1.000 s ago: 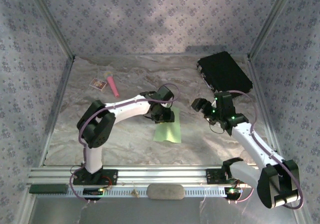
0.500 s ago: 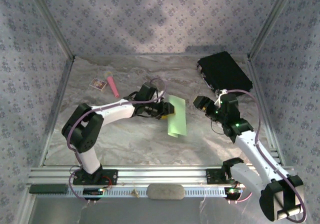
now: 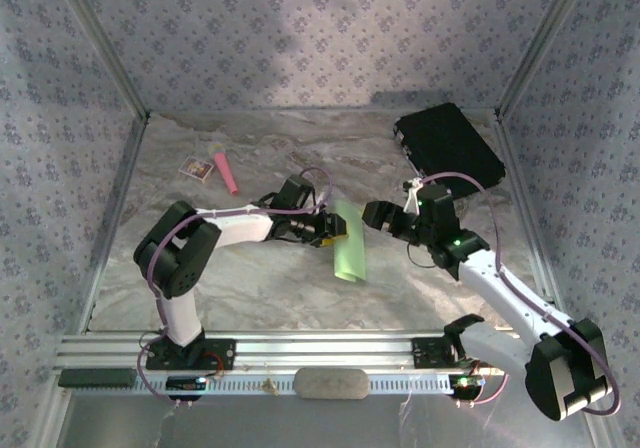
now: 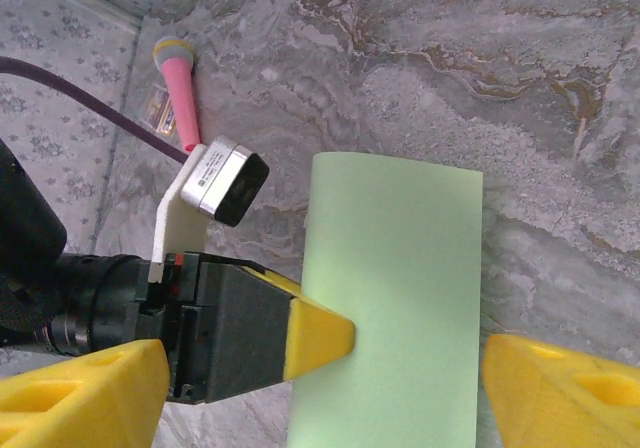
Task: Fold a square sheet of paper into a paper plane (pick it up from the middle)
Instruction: Fold the paper at the center of the table.
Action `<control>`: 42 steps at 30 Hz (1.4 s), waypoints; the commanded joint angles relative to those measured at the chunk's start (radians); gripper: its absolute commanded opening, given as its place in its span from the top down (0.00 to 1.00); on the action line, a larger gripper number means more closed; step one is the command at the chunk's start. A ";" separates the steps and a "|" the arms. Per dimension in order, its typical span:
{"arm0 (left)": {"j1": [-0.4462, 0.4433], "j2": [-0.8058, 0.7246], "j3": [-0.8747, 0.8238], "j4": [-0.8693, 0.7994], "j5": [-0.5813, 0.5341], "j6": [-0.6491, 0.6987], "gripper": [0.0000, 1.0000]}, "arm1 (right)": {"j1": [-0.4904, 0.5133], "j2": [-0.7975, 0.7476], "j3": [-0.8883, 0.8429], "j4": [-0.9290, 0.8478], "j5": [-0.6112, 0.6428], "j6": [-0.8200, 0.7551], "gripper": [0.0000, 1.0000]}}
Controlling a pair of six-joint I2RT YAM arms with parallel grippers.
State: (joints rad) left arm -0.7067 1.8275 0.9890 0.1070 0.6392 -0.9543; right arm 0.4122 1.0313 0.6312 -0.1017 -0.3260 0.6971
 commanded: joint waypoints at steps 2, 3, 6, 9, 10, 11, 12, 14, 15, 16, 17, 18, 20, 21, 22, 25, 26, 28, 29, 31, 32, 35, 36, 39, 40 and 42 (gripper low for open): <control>0.009 0.036 -0.021 -0.010 -0.028 0.022 0.60 | 0.002 0.042 0.028 -0.049 -0.047 -0.058 0.18; 0.008 0.038 -0.021 -0.015 -0.035 0.023 0.60 | 0.003 0.048 0.028 -0.049 -0.053 -0.060 0.18; 0.008 0.043 -0.014 -0.048 -0.065 0.042 0.59 | 0.005 0.065 0.026 -0.052 -0.052 -0.060 0.18; 0.008 0.049 0.004 -0.105 -0.096 0.069 0.57 | 0.008 0.074 0.027 -0.065 -0.032 -0.059 0.17; 0.006 0.049 0.009 -0.119 -0.105 0.079 0.55 | 0.007 0.075 0.026 -0.068 -0.026 -0.059 0.17; 0.006 0.046 0.011 -0.132 -0.113 0.087 0.52 | 0.008 0.076 0.024 -0.070 -0.021 -0.058 0.17; 0.003 0.042 0.015 -0.144 -0.124 0.094 0.51 | 0.007 0.075 0.023 -0.072 -0.011 -0.056 0.16; -0.002 0.034 0.023 -0.161 -0.142 0.102 0.48 | 0.005 0.075 0.018 -0.075 0.003 -0.050 0.16; -0.006 0.028 0.026 -0.165 -0.151 0.105 0.45 | 0.005 0.076 0.018 -0.077 0.010 -0.047 0.15; -0.011 0.024 0.028 -0.166 -0.158 0.109 0.42 | 0.005 0.076 0.016 -0.076 0.013 -0.044 0.14; -0.017 0.019 0.034 -0.177 -0.169 0.116 0.41 | 0.006 0.076 0.015 -0.074 0.011 -0.044 0.14; -0.023 0.011 0.041 -0.196 -0.188 0.129 0.40 | 0.007 0.078 0.016 -0.072 0.010 -0.046 0.13; -0.037 -0.004 0.063 -0.257 -0.247 0.159 0.38 | 0.007 0.081 0.018 -0.072 0.012 -0.042 0.13; -0.042 -0.011 0.076 -0.292 -0.283 0.171 0.37 | 0.005 0.085 0.018 -0.071 0.013 -0.040 0.13; -0.045 -0.018 0.084 -0.322 -0.309 0.183 0.37 | 0.006 0.088 0.018 -0.071 0.014 -0.037 0.13; -0.046 -0.038 0.088 -0.355 -0.343 0.188 0.36 | 0.008 0.100 0.018 -0.072 0.023 -0.019 0.06; -0.046 -0.044 0.085 -0.359 -0.350 0.187 0.36 | 0.008 0.106 0.015 -0.068 0.023 -0.015 0.06; -0.046 -0.063 0.074 -0.361 -0.373 0.184 0.37 | 0.011 0.117 0.011 -0.054 0.017 -0.006 0.06; -0.044 -0.073 0.063 -0.349 -0.377 0.185 0.37 | 0.011 0.123 0.009 -0.048 0.015 0.000 0.06; -0.040 -0.080 0.048 -0.325 -0.361 0.198 0.38 | 0.010 0.132 -0.001 -0.027 0.004 0.022 0.03; -0.037 -0.078 0.049 -0.330 -0.360 0.202 0.39 | 0.008 0.134 -0.010 -0.009 -0.002 0.038 0.02; -0.030 -0.067 0.045 -0.334 -0.354 0.207 0.42 | 0.002 0.138 -0.047 0.061 -0.015 0.084 0.02; -0.029 -0.065 0.041 -0.333 -0.356 0.205 0.43 | 0.002 0.139 -0.056 0.072 -0.015 0.094 0.02; -0.027 -0.056 0.037 -0.326 -0.342 0.210 0.43 | 0.002 0.144 -0.067 0.082 -0.015 0.103 0.02; -0.025 -0.049 0.041 -0.334 -0.339 0.214 0.43 | 0.001 0.146 -0.068 0.082 -0.015 0.104 0.02; -0.022 -0.040 0.046 -0.350 -0.348 0.224 0.44 | -0.002 0.149 -0.071 0.086 -0.020 0.112 0.02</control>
State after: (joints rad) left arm -0.7364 1.7782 1.0370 -0.2146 0.2951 -0.7612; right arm 0.4168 1.1748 0.5724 -0.0471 -0.3305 0.7784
